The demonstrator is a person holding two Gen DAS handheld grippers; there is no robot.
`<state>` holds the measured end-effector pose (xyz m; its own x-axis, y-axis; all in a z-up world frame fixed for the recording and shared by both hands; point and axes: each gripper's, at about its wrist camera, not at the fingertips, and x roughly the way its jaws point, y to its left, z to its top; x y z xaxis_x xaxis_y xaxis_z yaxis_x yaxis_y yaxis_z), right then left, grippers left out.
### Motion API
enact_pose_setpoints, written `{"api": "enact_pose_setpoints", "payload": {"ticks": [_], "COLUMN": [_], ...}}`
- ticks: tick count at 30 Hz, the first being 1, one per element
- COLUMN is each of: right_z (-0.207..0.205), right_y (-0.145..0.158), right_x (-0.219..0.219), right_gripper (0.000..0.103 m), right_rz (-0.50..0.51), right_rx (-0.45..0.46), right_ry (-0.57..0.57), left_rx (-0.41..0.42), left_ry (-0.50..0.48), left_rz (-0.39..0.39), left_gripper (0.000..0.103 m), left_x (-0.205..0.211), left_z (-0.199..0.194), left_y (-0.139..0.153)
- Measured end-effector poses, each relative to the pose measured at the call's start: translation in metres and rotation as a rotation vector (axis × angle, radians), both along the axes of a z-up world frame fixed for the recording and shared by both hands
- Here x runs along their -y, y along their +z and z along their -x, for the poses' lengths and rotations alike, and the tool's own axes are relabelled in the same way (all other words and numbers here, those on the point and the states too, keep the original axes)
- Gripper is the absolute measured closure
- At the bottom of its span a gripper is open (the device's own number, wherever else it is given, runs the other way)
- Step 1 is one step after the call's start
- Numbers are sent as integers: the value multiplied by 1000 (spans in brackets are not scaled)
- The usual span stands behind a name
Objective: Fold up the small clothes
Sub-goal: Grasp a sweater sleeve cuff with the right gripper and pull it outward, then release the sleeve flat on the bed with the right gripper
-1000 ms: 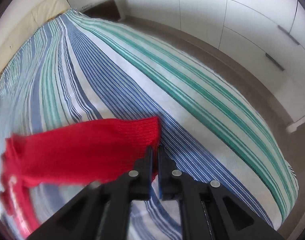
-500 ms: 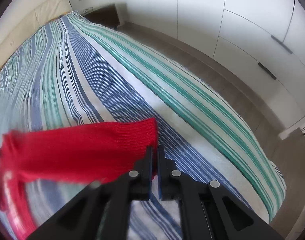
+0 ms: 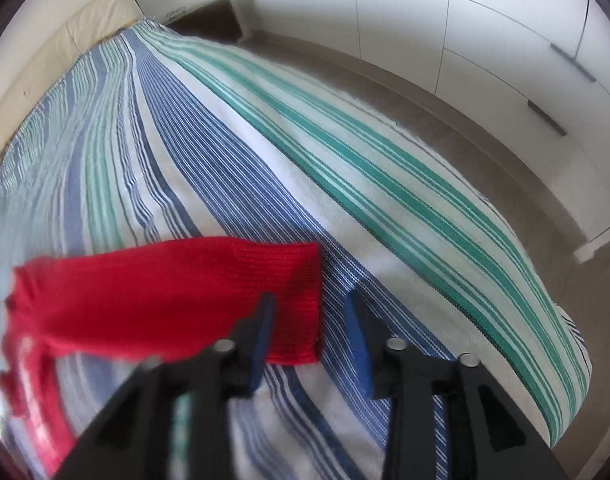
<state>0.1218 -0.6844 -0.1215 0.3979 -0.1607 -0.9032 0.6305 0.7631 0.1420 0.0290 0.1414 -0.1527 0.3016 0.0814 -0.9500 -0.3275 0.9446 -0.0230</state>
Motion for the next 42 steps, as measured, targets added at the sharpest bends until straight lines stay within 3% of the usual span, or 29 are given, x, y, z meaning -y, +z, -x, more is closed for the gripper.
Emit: {"api": "enact_pose_setpoints", "payload": {"ticks": [2, 4, 8, 10, 12, 13, 14, 16, 17, 18, 19, 20, 23, 25, 27, 29, 30, 32, 33, 35, 38, 42], "right_z": [8, 7, -18, -30, -37, -33, -23, -3, 1, 1, 1, -2, -18, -29, -38, -36, -30, -21, -20, -16, -4, 28], "right_y": [17, 28, 16, 1, -20, -32, -38, -16, 0, 12, 19, 20, 1, -14, -33, -42, -34, -3, 9, 23, 32, 32], "right_x": [-6, -14, -37, -48, -46, -37, -25, -15, -17, -22, -27, -30, -42, -53, -59, -57, -57, -71, -81, -100, -127, -170], "right_gripper": [61, 61, 61, 64, 67, 88, 103, 103, 88, 86, 85, 85, 85, 86, 87, 103, 103, 88, 87, 73, 64, 57], "right_rz": [20, -28, -317, -372, -328, -296, -248, -52, 79, 164, 166, 105, -168, -268, -268, -147, -40, 238, 309, 308, 214, 193], "right_rx": [46, 98, 174, 160, 91, 14, -51, -79, -84, -65, -16, 22, 81, 114, 68, -57, -96, -126, -96, -31, 52, 105], "right_ry": [3, 46, 189, 209, 155, 77, -38, -227, -254, -237, -193, -140, 16, 85, 101, -8, -81, -153, -127, -34, 89, 223], "left_rx": [-2, -4, -3, -2, -4, -2, 1, -1, -5, -8, -9, -10, -9, -5, -5, -3, -2, 0, 0, 0, 21, 163], "left_ry": [-11, -22, -28, -22, -11, -2, 10, 35, 41, 43, 40, 30, -11, -33, -37, -19, -6, 14, 14, -9, -93, -298], "left_rz": [-13, -23, -32, -26, -18, -12, -5, 20, 30, 30, 25, 17, -17, -38, -43, -33, -25, -7, -6, -24, -72, -139], "left_gripper": [12, 12, 12, 12, 12, 12, 12, 12, 11, 11, 11, 11, 11, 11, 11, 11, 11, 11, 11, 11, 11, 11], "left_x": [4, 7, 13, 12, 9, 5, 2, -4, -6, -7, -5, -2, 11, 18, 20, 17, 15, 12, 13, 18, 34, 74], "left_z": [-1, -3, -1, 1, 5, 7, 9, 10, 8, 6, 4, 2, -1, 1, 5, 9, 9, 8, 6, 1, -10, -34], "left_y": [0, -1, 0, 1, 2, 2, 2, 0, -2, -3, -4, -4, -4, -2, 0, 1, 2, 1, 1, 2, 13, 58]}}
